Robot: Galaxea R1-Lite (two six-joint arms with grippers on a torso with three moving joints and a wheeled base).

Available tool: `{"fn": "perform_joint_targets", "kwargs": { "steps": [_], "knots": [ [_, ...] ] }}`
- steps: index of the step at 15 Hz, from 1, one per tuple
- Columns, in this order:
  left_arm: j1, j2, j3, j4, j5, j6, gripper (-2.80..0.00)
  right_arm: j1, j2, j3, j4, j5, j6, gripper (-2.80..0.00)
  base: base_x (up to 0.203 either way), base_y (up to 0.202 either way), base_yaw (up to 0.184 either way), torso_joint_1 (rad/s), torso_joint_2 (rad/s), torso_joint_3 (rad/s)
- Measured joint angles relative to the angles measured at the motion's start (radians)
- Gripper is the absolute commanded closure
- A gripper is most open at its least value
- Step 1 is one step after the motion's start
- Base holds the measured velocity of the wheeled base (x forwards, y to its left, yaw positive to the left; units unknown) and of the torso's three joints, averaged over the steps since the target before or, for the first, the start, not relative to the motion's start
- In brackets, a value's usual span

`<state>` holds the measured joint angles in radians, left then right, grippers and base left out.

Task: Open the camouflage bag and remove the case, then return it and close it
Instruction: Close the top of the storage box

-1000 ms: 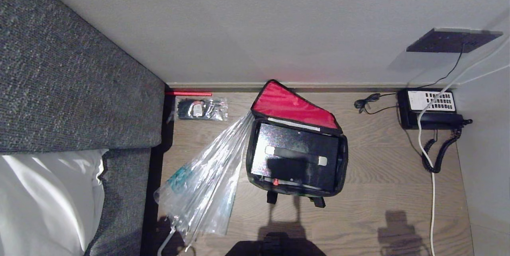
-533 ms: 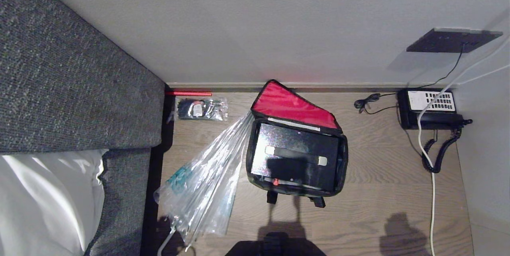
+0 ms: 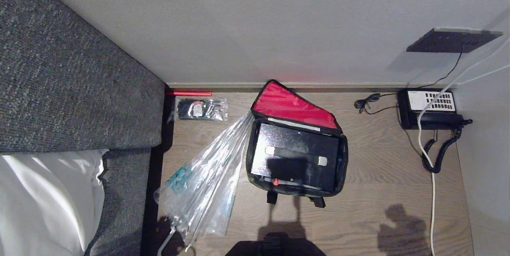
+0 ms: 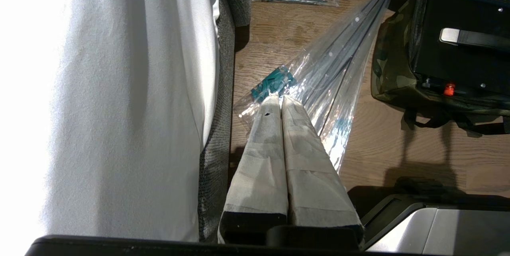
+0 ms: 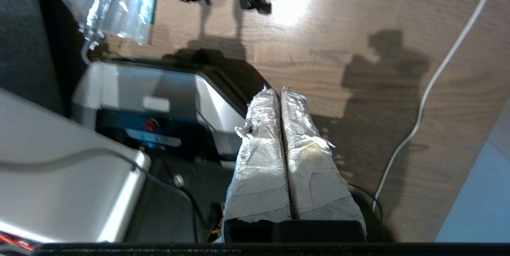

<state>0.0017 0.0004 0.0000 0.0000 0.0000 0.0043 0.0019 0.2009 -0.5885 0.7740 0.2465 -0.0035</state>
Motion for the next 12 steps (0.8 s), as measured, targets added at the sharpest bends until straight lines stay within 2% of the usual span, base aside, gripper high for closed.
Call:
{"fn": "perform_joint_targets", "kwargs": {
  "steps": [4, 6, 9, 12],
  "knots": [
    [0.000, 0.000, 0.000, 0.000, 0.000, 0.000, 0.00, 0.002, 0.307, -0.053, -0.189, 0.017, 0.009, 0.00, 0.000, 0.000, 0.000, 0.000, 0.00, 0.000],
    [0.000, 0.000, 0.000, 0.000, 0.000, 0.000, 0.00, 0.005, 0.450, -0.064, -0.277, 0.022, 0.060, 0.00, 0.000, 0.000, 0.000, 0.000, 0.00, 0.000],
    [0.000, 0.000, 0.000, 0.000, 0.000, 0.000, 0.00, 0.006, 0.680, -0.073, -0.436, 0.044, 0.200, 0.00, 0.000, 0.000, 0.000, 0.000, 0.00, 0.000],
    [0.000, 0.000, 0.000, 0.000, 0.000, 0.000, 0.00, 0.006, 0.939, -0.080, -0.690, 0.061, 0.372, 0.00, 0.000, 0.000, 0.000, 0.000, 0.00, 0.000]
  ]
}}
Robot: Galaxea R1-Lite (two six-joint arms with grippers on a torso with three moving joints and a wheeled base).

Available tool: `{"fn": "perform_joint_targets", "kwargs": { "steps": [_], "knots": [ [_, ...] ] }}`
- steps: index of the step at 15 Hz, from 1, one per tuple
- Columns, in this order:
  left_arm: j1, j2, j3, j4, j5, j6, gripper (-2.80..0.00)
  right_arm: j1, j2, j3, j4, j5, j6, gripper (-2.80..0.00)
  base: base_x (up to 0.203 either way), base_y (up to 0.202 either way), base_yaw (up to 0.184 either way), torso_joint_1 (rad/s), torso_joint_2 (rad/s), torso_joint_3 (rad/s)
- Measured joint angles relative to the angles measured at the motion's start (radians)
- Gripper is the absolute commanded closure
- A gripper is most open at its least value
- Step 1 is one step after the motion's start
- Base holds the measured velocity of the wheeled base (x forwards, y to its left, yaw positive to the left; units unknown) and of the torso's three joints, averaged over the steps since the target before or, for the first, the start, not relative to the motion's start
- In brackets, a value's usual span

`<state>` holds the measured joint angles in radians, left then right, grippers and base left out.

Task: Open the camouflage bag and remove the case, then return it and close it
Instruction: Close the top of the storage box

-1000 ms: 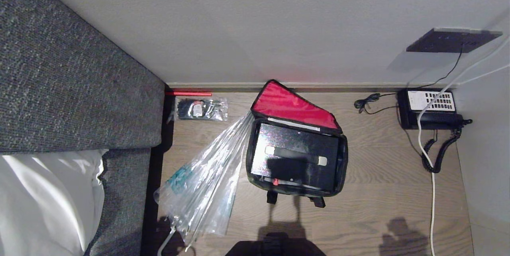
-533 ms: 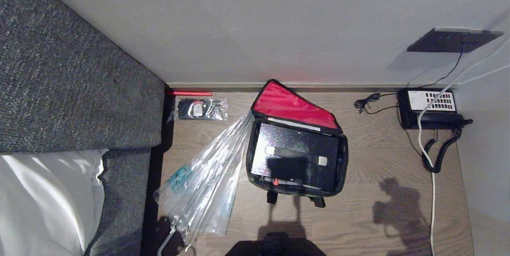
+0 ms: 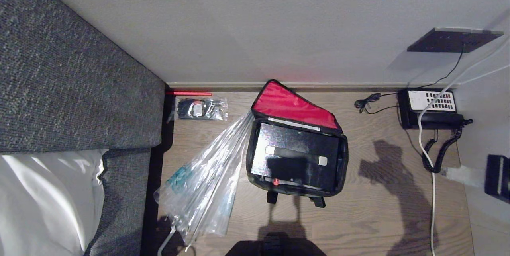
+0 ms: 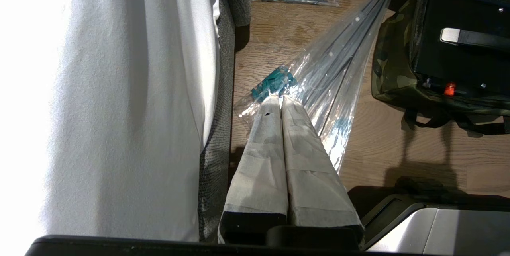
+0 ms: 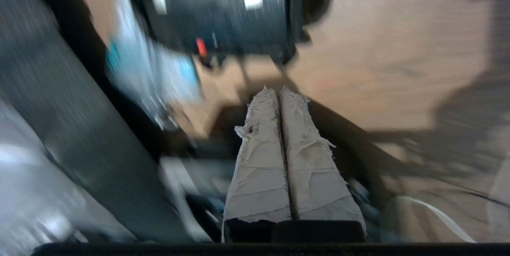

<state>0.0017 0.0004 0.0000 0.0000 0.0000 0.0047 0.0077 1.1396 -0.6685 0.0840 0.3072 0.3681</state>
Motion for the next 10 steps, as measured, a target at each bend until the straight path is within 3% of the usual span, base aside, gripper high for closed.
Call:
{"fn": "perform_joint_targets", "kwargs": {
  "steps": [6, 10],
  "knots": [
    [0.000, 0.000, 0.000, 0.000, 0.000, 0.000, 0.00, -0.004, 0.502, -0.057, -0.541, 0.022, 0.192, 0.00, 0.000, 0.000, 0.000, 0.000, 0.00, 0.000],
    [0.000, 0.000, 0.000, 0.000, 0.000, 0.000, 0.00, -0.013, 0.783, -0.214, -0.640, 0.026, 0.245, 0.00, 0.000, 0.000, 0.000, 0.000, 0.00, 0.000]
  ]
}}
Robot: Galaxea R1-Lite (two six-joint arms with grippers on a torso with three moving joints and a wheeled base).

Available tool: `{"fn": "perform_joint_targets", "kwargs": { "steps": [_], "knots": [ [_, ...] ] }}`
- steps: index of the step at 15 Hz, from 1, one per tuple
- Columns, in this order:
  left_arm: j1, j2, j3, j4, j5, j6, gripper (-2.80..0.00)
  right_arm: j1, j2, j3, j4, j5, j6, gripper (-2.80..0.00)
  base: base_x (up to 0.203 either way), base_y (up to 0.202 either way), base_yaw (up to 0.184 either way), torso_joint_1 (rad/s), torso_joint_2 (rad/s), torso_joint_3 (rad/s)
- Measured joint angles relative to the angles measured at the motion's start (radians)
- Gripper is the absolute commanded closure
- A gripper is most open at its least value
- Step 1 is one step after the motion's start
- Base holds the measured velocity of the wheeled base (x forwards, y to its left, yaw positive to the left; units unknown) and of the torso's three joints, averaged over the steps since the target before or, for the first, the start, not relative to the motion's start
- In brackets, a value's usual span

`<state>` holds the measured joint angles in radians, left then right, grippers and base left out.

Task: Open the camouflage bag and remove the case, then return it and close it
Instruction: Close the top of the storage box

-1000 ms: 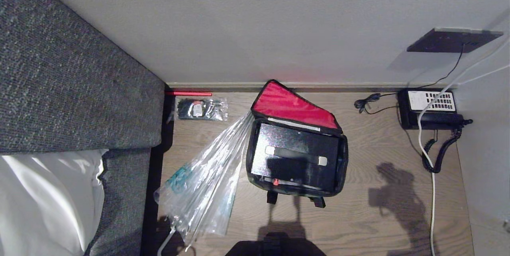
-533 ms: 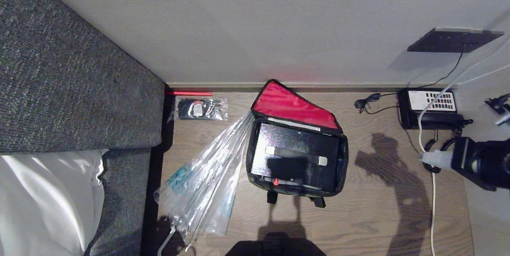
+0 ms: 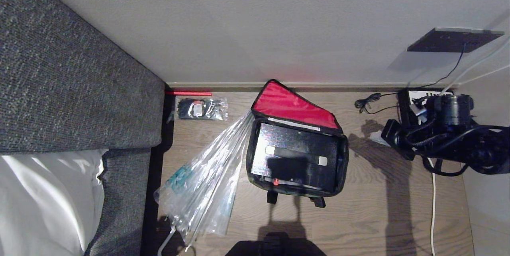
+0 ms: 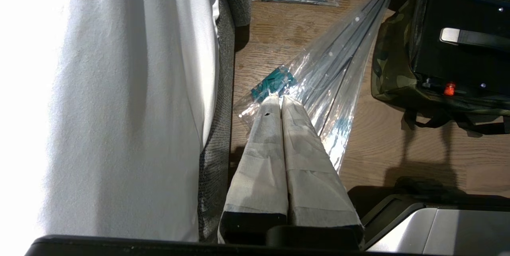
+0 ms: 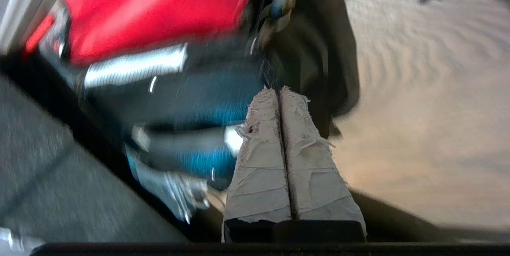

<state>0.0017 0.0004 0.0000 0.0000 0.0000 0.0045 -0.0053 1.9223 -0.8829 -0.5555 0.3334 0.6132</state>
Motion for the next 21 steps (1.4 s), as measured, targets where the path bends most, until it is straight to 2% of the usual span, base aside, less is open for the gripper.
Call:
{"fn": "perform_joint_targets", "kwargs": {
  "steps": [1, 2, 5, 14, 18, 21],
  "knots": [
    [0.000, 0.000, 0.000, 0.000, 0.000, 0.001, 0.00, -0.001, 0.060, -0.061, -0.002, -0.001, 0.029, -1.89, 0.000, 0.000, 0.000, 0.000, 0.00, 0.000],
    [0.000, 0.000, 0.000, 0.000, 0.000, 0.000, 0.00, -0.002, 0.116, -0.125, -0.001, -0.004, 0.063, -2.80, 0.000, 0.000, 0.000, 0.000, 0.00, 0.000],
    [0.000, 0.000, 0.000, 0.000, 0.000, 0.000, 0.00, -0.002, 0.233, -0.268, -0.005, -0.004, 0.121, -2.80, 0.000, 0.000, 0.000, 0.000, 0.00, 0.000],
    [0.000, 0.000, 0.000, 0.000, 0.000, 0.000, 0.00, 0.048, 0.394, -0.454, -0.005, -0.006, 0.137, -2.80, 0.000, 0.000, 0.000, 0.000, 0.00, 0.000],
    [0.000, 0.000, 0.000, 0.000, 0.000, 0.000, 0.00, 0.059, 0.471, -0.590, -0.006, -0.010, 0.234, -2.80, 0.000, 0.000, 0.000, 0.000, 0.00, 0.000],
    [0.000, 0.000, 0.000, 0.000, 0.000, 0.000, 0.00, 0.065, 0.523, -0.663, -0.005, -0.043, 0.250, -2.80, 0.000, 0.000, 0.000, 0.000, 0.00, 0.000]
  ]
}}
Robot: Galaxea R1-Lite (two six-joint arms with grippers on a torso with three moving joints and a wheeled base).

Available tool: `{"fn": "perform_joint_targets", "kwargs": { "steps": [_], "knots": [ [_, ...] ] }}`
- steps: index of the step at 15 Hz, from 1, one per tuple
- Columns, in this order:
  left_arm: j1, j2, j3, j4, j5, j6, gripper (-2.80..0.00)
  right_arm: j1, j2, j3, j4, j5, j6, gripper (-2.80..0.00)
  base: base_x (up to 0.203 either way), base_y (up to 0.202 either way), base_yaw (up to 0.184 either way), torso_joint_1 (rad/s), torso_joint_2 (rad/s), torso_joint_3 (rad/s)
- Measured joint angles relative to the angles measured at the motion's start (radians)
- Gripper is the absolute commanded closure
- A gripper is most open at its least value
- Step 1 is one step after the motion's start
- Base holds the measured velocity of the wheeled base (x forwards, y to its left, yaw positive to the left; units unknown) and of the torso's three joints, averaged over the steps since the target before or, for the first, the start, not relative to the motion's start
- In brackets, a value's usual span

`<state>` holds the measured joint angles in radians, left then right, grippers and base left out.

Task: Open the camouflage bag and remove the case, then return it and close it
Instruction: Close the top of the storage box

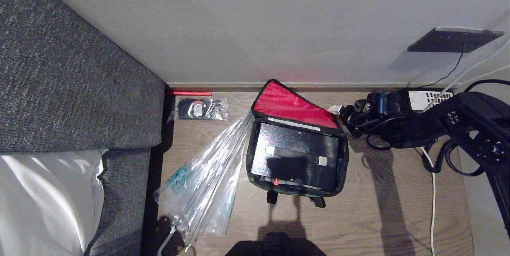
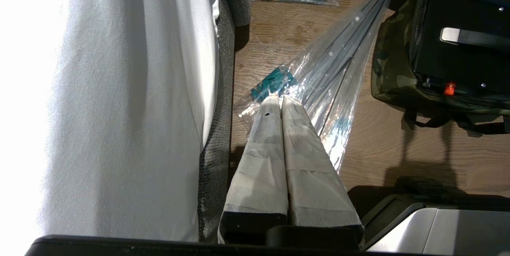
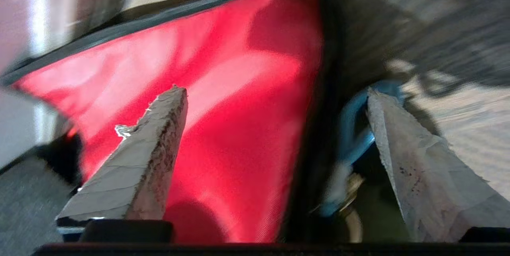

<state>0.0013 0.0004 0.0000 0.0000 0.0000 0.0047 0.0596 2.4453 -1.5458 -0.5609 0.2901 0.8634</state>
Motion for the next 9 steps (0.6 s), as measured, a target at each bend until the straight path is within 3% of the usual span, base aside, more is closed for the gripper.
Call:
{"fn": "perform_joint_targets", "kwargs": {
  "steps": [6, 7, 8, 9],
  "knots": [
    [0.000, 0.000, 0.000, 0.000, 0.000, 0.000, 0.00, 0.013, 0.046, -0.043, 0.006, -0.011, 0.086, -2.80, 0.000, 0.000, 0.000, 0.000, 0.00, 0.000],
    [0.000, 0.000, 0.000, 0.000, 0.000, 0.000, 0.00, 0.017, 0.049, -0.047, -0.001, -0.012, 0.087, -0.64, 0.000, 0.000, 0.000, 0.000, 0.00, 0.000],
    [0.000, 0.000, 0.000, 0.000, 0.000, 0.000, 0.00, 0.019, 0.053, -0.054, -0.003, -0.012, 0.087, 0.00, 0.000, 0.000, 0.000, 0.000, 0.00, 0.000],
    [0.000, 0.000, 0.000, 0.000, 0.000, 0.000, 0.00, 0.018, 0.056, -0.065, -0.003, -0.013, 0.085, 0.00, 0.000, 0.000, 0.000, 0.000, 0.00, 0.000]
  ]
}}
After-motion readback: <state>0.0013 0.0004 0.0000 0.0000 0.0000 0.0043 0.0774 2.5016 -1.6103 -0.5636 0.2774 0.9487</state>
